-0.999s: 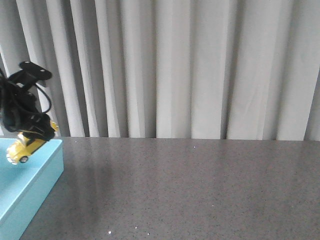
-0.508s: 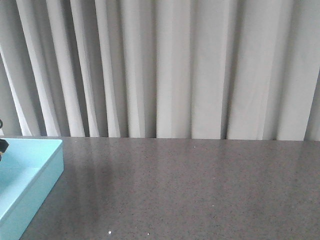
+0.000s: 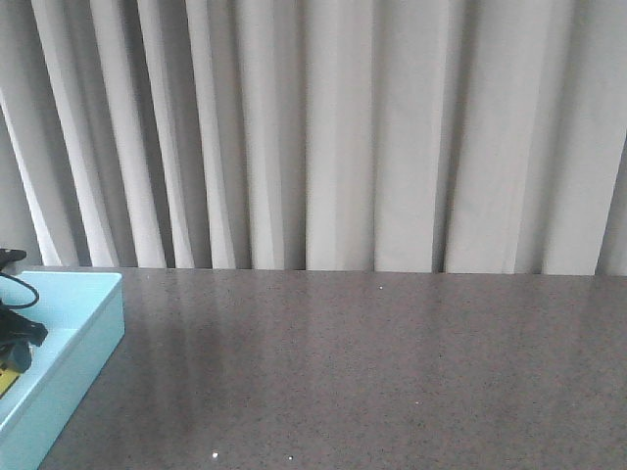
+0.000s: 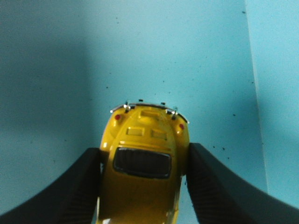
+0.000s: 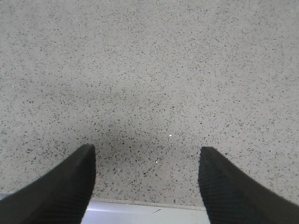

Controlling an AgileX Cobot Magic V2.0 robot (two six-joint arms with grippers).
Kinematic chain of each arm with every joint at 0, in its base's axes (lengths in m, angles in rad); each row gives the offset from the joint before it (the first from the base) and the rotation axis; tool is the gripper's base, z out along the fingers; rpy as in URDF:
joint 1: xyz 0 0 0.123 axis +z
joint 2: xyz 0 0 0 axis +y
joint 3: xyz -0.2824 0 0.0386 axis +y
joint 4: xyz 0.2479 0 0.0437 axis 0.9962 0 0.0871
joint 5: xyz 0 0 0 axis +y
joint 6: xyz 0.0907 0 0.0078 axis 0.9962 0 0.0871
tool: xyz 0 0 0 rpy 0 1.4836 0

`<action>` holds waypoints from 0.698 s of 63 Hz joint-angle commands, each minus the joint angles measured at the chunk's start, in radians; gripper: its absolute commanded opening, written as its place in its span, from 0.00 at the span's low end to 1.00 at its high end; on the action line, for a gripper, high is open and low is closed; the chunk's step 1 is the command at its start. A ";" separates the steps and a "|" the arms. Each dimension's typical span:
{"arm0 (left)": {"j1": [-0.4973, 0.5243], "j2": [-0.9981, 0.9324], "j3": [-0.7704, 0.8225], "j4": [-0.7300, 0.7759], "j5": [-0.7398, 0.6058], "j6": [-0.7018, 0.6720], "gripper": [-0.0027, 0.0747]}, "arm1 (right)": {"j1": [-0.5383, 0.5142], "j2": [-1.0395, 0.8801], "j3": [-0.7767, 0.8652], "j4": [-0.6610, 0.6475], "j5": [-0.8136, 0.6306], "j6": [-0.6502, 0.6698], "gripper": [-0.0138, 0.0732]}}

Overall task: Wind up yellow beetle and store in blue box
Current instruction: 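Lower the beetle into the blue box and open the left gripper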

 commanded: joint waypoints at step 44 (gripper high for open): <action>-0.023 -0.305 -0.027 -0.102 0.035 -0.049 0.75 | 0.000 0.002 -0.023 -0.017 -0.055 -0.001 0.68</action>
